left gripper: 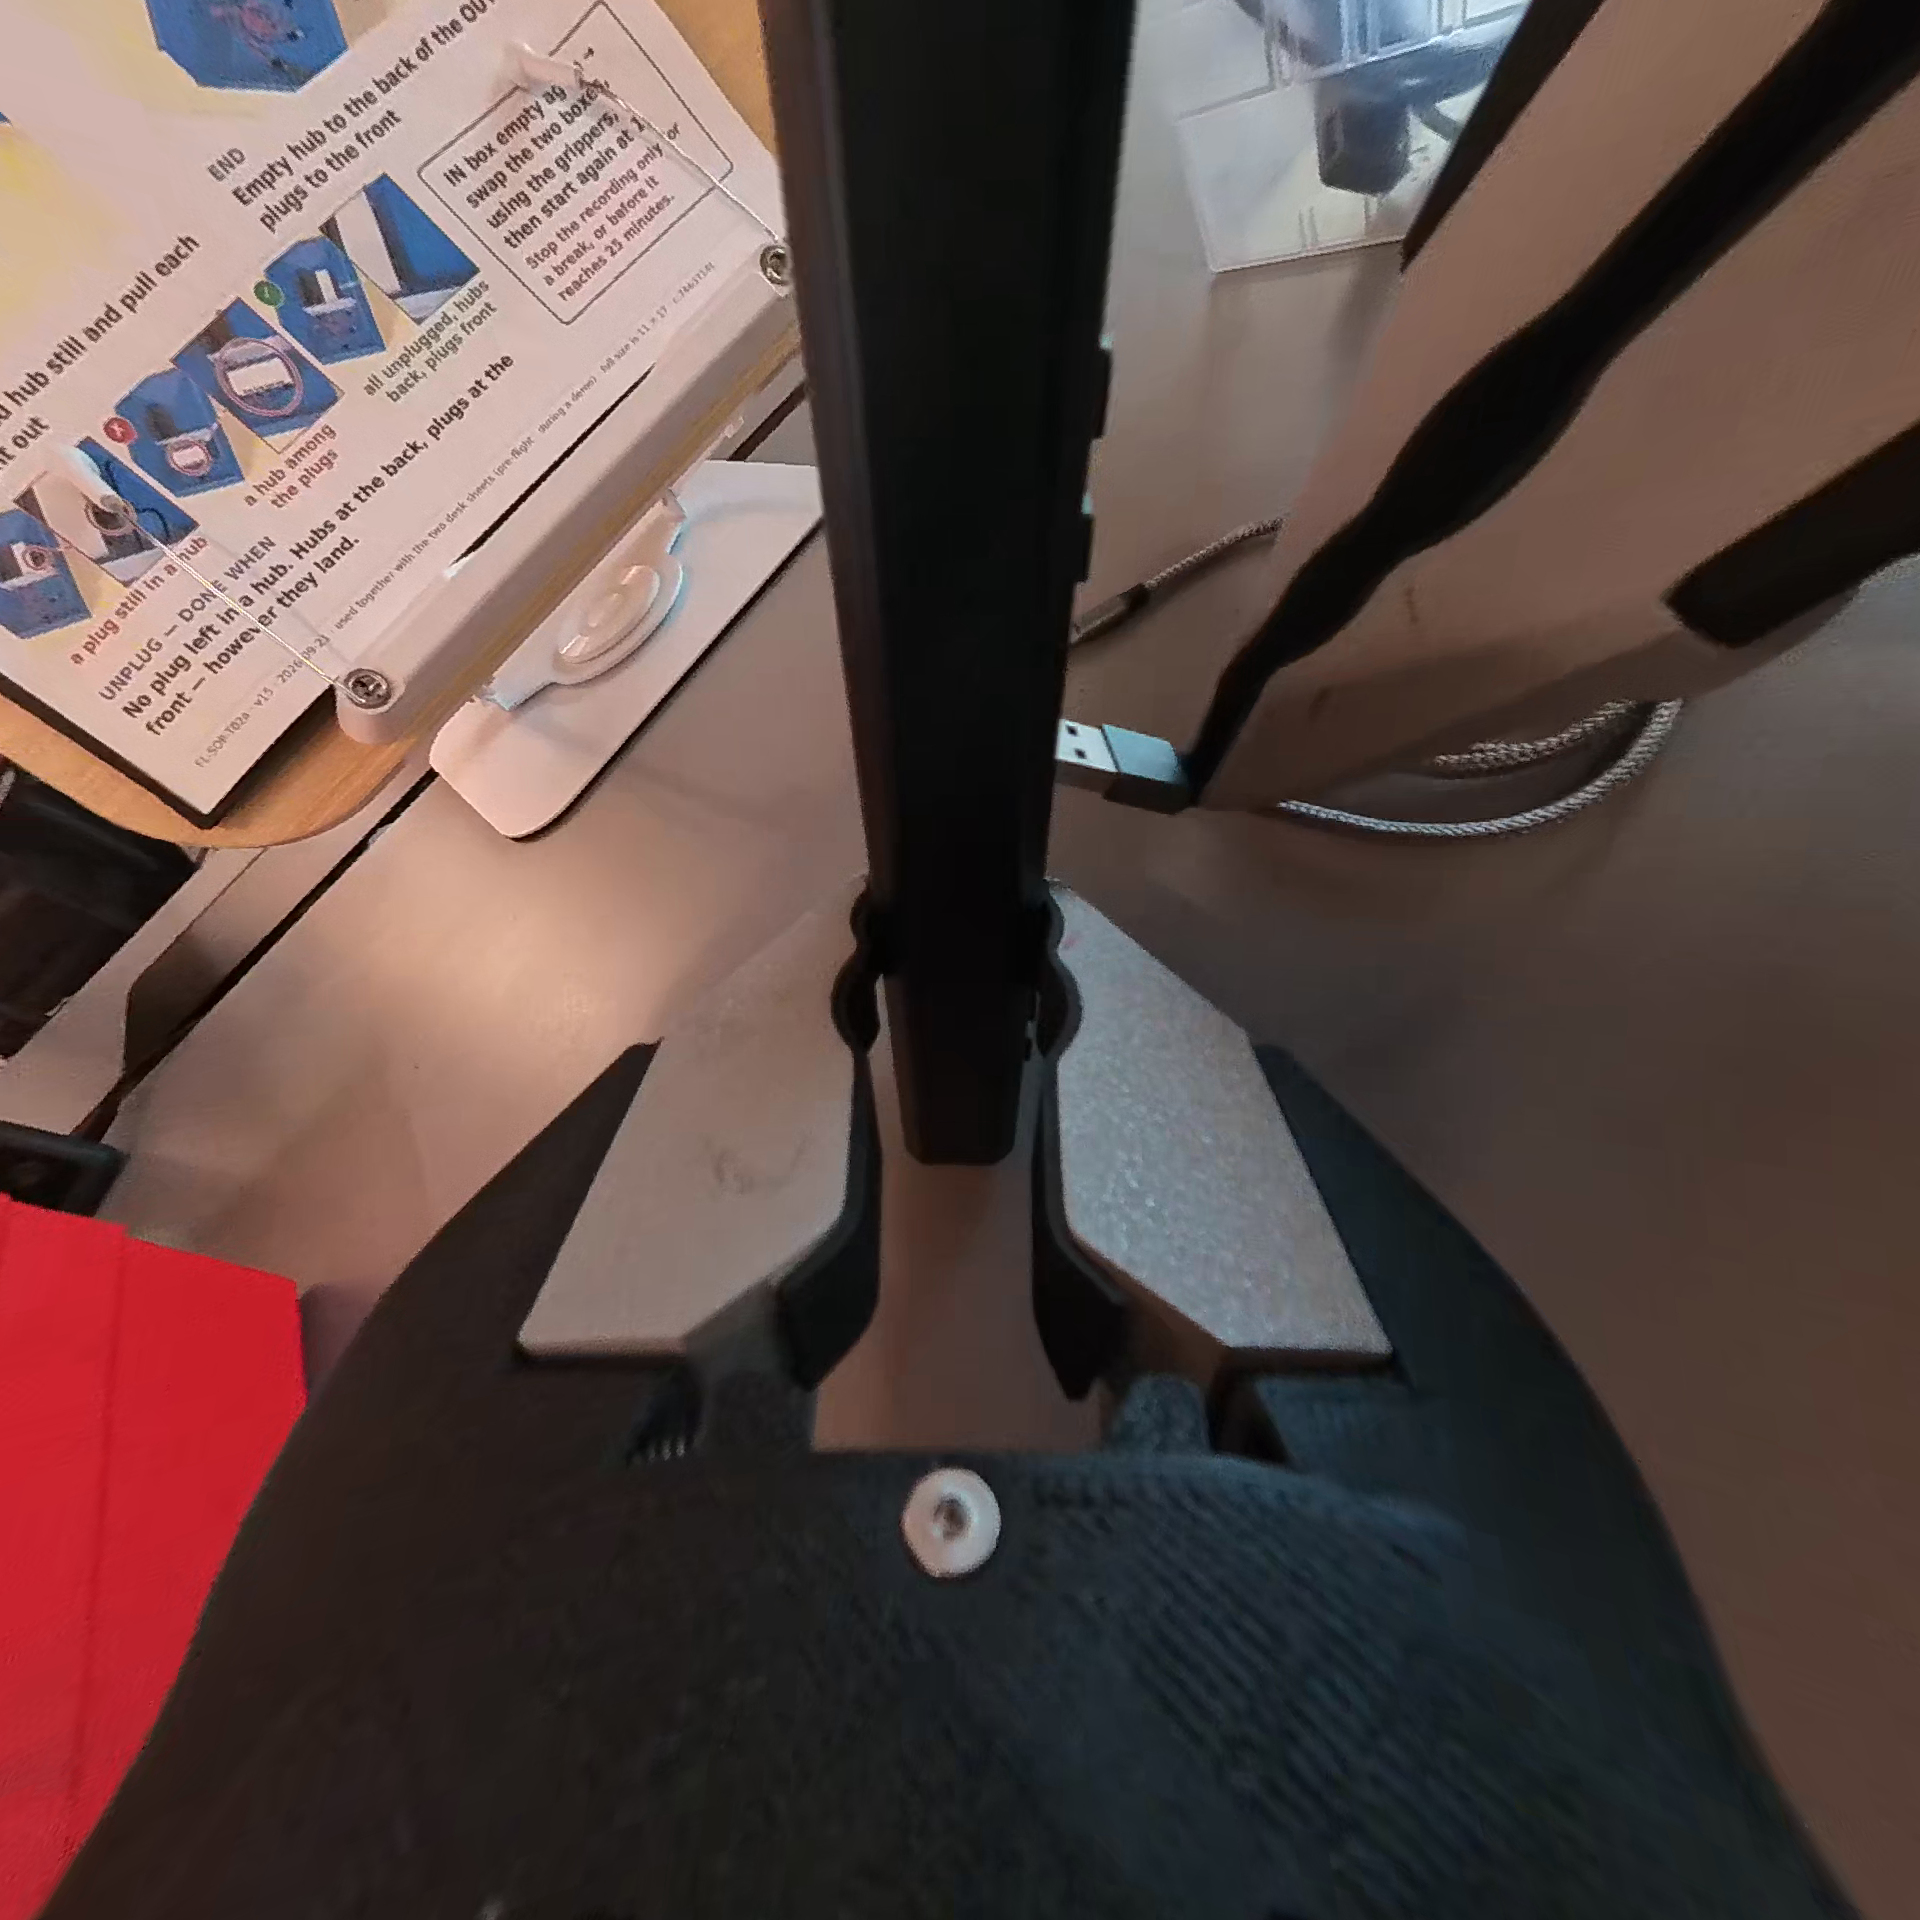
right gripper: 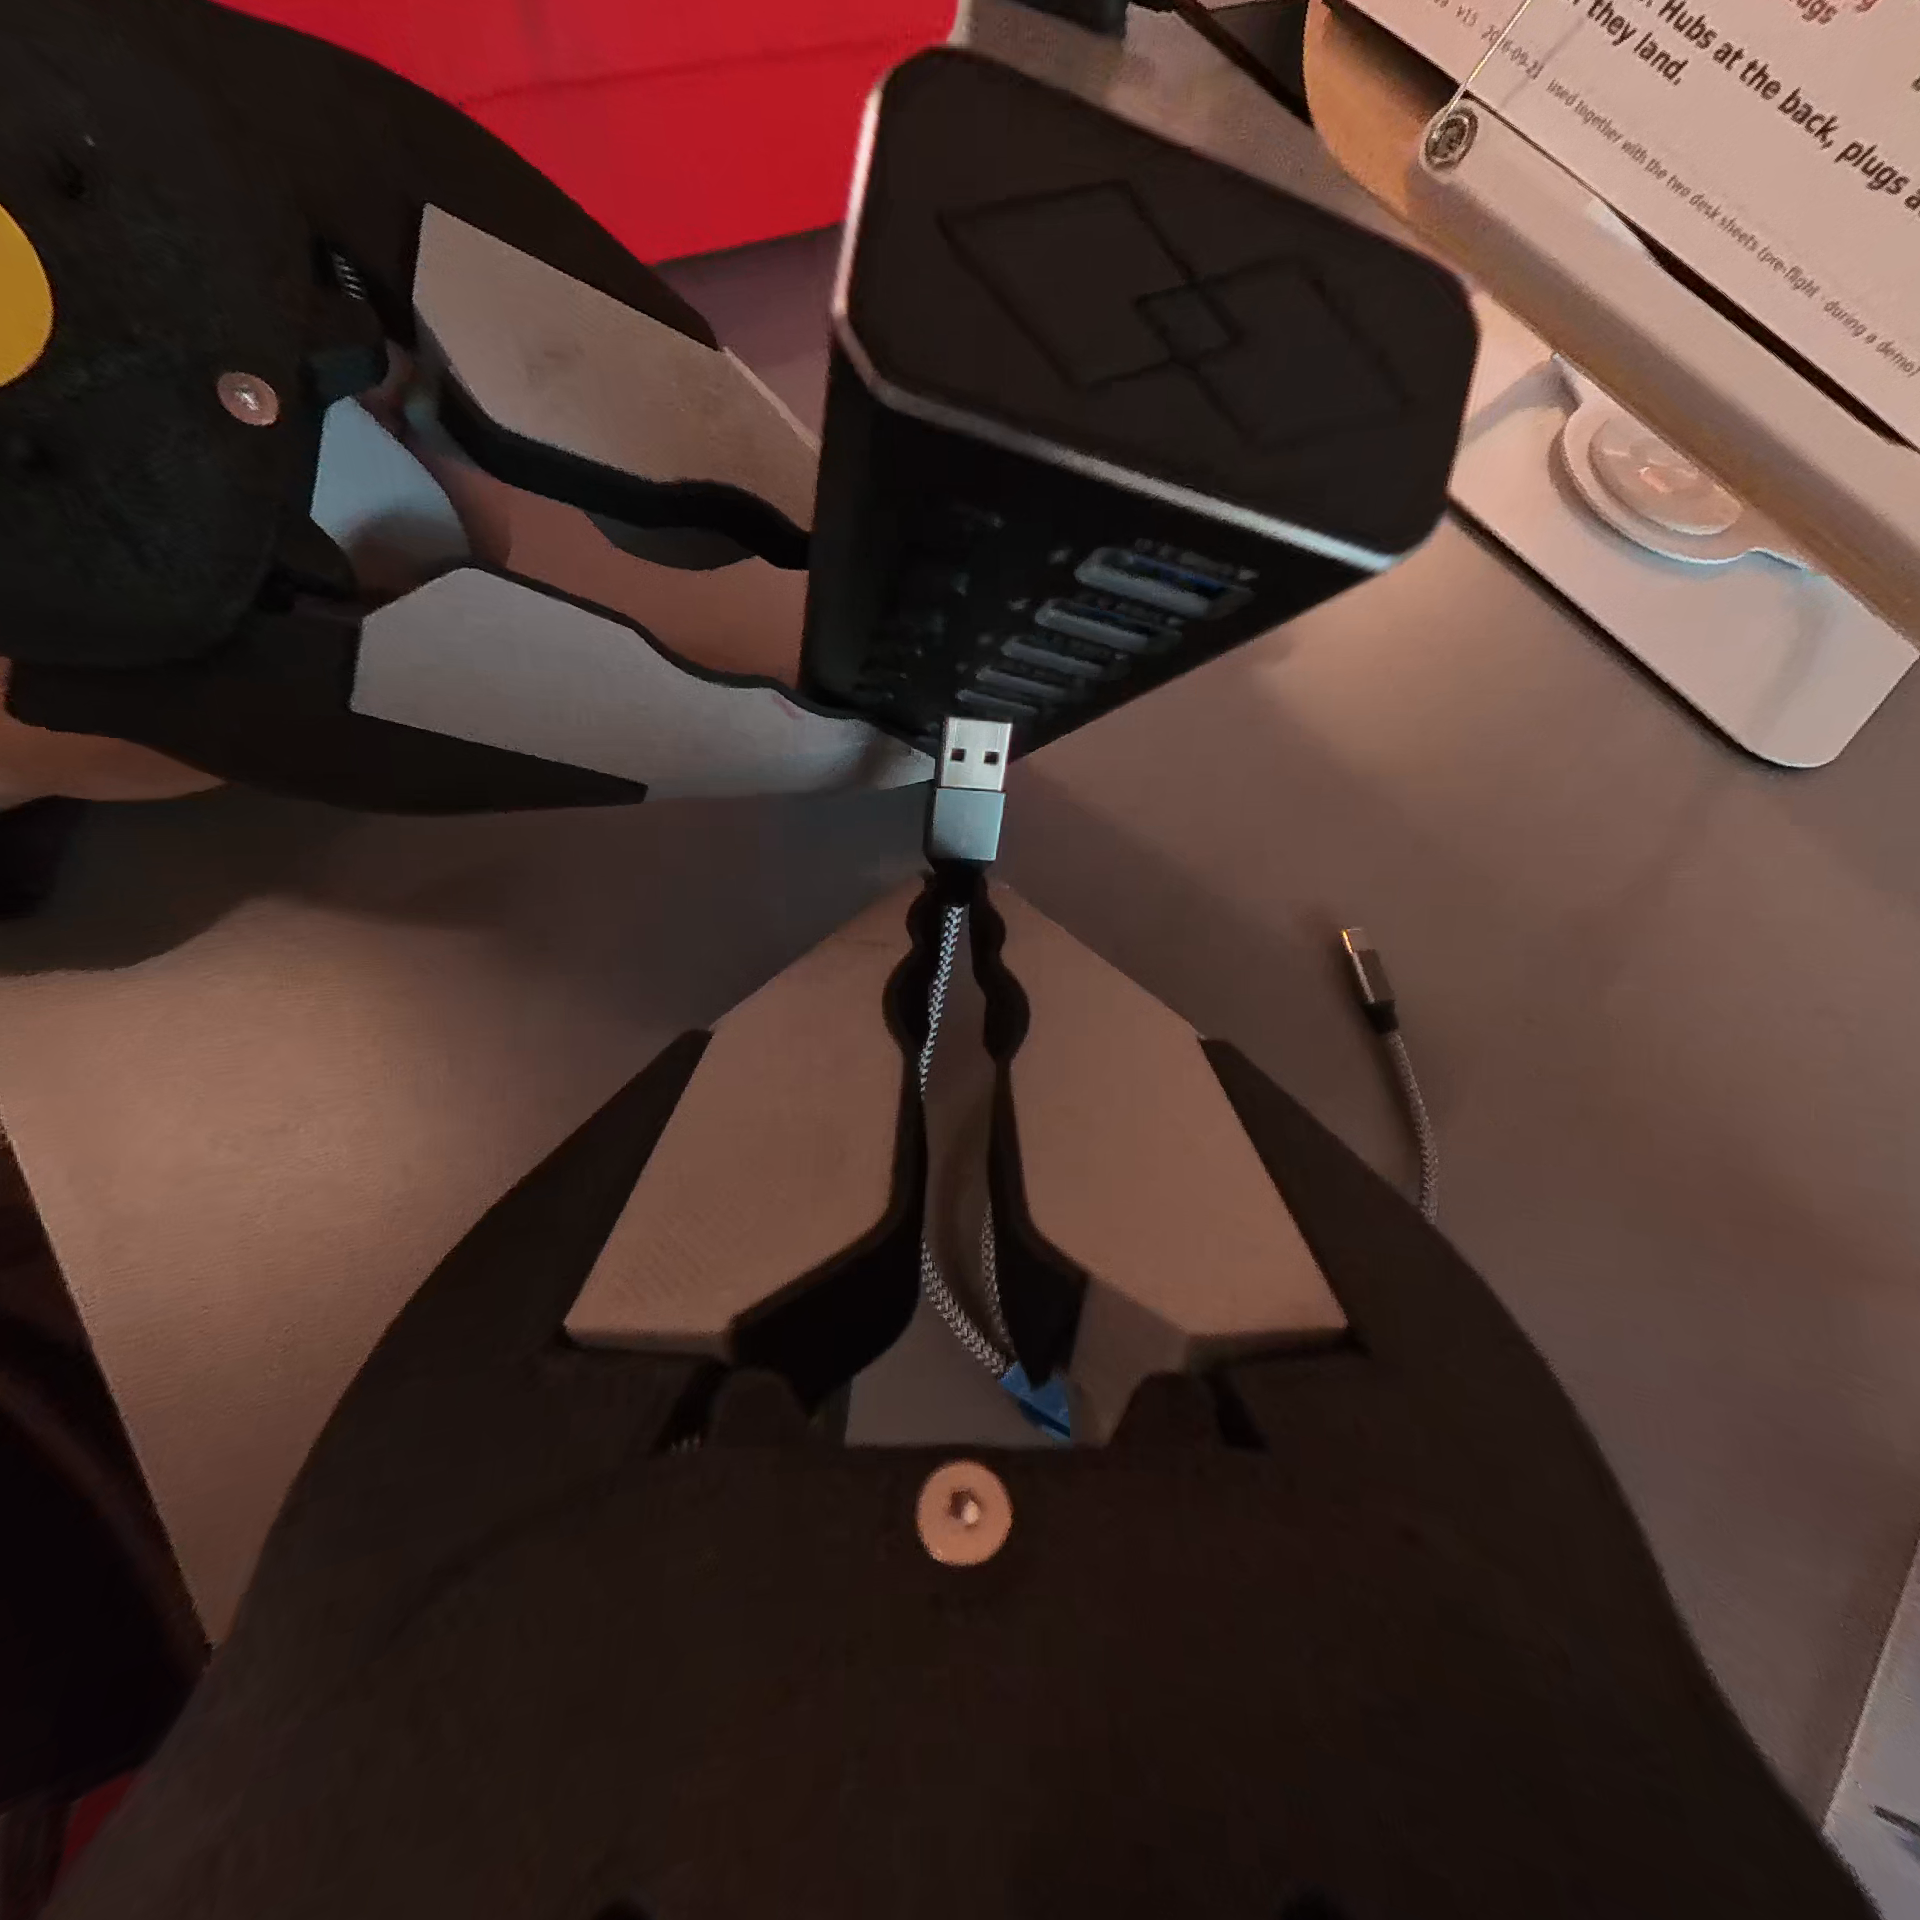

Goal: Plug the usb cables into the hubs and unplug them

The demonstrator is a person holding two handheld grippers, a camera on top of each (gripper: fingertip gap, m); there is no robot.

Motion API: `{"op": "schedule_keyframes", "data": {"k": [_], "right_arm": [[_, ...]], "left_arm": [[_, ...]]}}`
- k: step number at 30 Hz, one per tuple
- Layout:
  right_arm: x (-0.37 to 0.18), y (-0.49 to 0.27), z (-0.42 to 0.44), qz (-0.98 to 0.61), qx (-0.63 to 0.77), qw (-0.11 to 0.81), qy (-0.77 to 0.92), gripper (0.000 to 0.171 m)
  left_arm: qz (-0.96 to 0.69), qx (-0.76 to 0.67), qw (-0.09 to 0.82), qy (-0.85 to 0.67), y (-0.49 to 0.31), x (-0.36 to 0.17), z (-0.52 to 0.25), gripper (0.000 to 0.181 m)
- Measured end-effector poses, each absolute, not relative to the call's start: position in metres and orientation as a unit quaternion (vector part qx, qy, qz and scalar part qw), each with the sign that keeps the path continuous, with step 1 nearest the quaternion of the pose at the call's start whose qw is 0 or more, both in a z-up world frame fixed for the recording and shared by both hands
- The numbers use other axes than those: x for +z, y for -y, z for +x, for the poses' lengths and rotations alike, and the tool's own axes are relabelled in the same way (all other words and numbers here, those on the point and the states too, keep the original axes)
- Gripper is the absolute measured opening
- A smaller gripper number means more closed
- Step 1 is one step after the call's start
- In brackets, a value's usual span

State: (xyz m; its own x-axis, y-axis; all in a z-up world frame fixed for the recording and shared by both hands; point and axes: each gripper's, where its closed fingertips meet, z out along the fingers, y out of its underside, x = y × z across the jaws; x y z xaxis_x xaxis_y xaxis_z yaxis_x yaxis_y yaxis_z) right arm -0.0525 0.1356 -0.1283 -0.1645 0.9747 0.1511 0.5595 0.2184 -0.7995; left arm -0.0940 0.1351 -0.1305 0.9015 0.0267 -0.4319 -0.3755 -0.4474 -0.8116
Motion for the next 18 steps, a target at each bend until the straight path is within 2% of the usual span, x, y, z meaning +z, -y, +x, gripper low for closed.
{"op": "schedule_keyframes", "data": {"k": [8, 18], "right_arm": [[-0.138, -0.133, -0.051, -0.565, 0.309, 0.288, 0.709, 0.002], [-0.141, -0.135, -0.051, -0.570, 0.300, 0.283, 0.711, 0.002]], "left_arm": [[-0.824, 0.227, 0.505, -0.124, -0.137, -0.132, -0.090, 0.025], [-0.817, 0.245, 0.500, -0.149, -0.138, -0.132, -0.084, 0.025]]}}
